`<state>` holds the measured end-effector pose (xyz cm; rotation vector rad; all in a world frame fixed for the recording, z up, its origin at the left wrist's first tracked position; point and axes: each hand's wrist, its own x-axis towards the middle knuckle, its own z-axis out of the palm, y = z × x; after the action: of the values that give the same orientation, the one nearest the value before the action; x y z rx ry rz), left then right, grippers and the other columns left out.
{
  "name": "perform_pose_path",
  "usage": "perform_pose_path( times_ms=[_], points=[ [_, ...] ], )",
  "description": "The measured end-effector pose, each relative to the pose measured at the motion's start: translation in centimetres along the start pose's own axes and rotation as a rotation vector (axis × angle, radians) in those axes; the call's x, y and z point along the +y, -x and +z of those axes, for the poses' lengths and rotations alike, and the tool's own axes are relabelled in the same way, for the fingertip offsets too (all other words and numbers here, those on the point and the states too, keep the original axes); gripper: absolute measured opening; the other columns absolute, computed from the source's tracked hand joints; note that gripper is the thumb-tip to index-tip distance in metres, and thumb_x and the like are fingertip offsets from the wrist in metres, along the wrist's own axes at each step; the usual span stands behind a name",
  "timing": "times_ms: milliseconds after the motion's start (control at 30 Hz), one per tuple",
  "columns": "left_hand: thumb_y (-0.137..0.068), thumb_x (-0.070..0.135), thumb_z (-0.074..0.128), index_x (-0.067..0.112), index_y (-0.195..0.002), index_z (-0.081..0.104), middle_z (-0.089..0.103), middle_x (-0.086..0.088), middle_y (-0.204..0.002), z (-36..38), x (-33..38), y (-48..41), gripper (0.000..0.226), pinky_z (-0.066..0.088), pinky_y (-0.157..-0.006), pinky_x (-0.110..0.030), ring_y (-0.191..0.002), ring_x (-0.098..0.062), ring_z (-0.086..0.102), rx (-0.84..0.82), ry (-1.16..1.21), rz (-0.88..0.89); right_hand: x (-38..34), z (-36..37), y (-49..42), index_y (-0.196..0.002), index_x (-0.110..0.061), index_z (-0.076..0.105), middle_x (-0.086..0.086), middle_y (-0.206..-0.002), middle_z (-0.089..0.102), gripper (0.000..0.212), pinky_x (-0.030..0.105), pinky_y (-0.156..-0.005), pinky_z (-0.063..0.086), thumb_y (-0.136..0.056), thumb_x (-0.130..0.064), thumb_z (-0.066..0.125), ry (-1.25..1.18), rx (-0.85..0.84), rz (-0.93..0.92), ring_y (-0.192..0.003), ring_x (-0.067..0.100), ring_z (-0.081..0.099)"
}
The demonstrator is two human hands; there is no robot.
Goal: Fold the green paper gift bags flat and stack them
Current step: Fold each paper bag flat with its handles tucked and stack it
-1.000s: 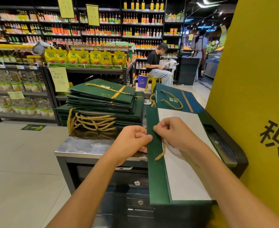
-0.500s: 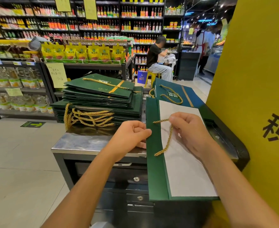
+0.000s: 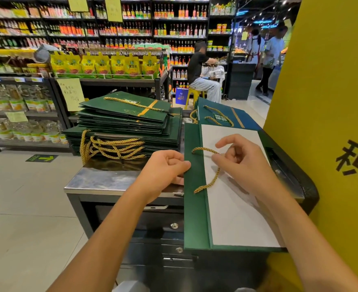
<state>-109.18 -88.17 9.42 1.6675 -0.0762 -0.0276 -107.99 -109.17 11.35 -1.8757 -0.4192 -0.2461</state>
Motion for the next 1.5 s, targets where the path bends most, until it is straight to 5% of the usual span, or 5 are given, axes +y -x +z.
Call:
perform_pose_path(
  times_ms=[167,600,867,1133,1500],
  points=[
    [-0.099,0.010,0.063,0.003,-0.106,0.068,0.077,-0.018,-0.095,-0.2,-0.2,-0.1,0.011,0.062,-0.072,-0.039,-0.084,-0.027,0.076,0.021,-0.069,0.000,0.8,0.0,2.2,-0.108,-0.043,0.075,-0.007,-0.062,0.035,0.031,0.020,-0.057,0.028,-0.078,-0.038,0.084,0.139,-0.385,-0.071,-0.060,0.009,0.033],
    [-0.097,0.006,0.064,0.003,-0.111,0.067,0.078,-0.012,-0.097,-0.3,-0.2,0.1,0.015,0.057,-0.093,-0.057,-0.097,-0.033,0.074,-0.033,-0.075,0.045,0.9,0.5,3.1,-0.089,-0.014,0.080,0.033,-0.068,0.042,0.010,0.020,-0.052,0.033,-0.092,-0.012,0.071,-0.120,-0.195,-0.033,-0.063,0.038,0.031],
    [-0.098,0.006,0.062,0.004,-0.114,0.067,0.078,-0.010,-0.097,-0.4,-0.3,0.1,0.017,0.060,-0.089,-0.049,-0.093,-0.026,0.076,-0.042,-0.077,0.064,2.1,-0.6,2.1,-0.080,-0.023,0.080,0.000,-0.061,0.055,0.020,0.025,-0.058,0.032,-0.066,-0.038,0.078,-0.548,-0.015,0.069,-0.056,0.011,0.037],
    [-0.097,0.003,0.064,0.004,-0.109,0.069,0.078,-0.012,-0.091,-0.3,-0.5,0.1,0.014,0.062,-0.084,-0.048,-0.088,-0.027,0.074,0.028,-0.070,0.093,1.5,0.4,2.8,-0.094,-0.021,0.078,0.017,-0.067,0.054,0.006,0.016,-0.055,0.041,-0.088,-0.018,0.076,-0.037,0.055,-0.036,-0.058,0.010,0.042],
    [-0.097,0.005,0.063,0.009,-0.109,0.070,0.078,-0.009,-0.090,0.1,-0.5,0.8,0.015,0.059,-0.067,-0.034,-0.080,-0.022,0.074,0.170,-0.038,0.168,2.7,-3.9,2.9,-0.131,-0.015,0.059,0.001,-0.083,0.068,0.051,0.033,-0.074,0.051,-0.091,-0.043,0.072,0.501,0.391,0.203,-0.081,0.018,0.063]
  ],
)
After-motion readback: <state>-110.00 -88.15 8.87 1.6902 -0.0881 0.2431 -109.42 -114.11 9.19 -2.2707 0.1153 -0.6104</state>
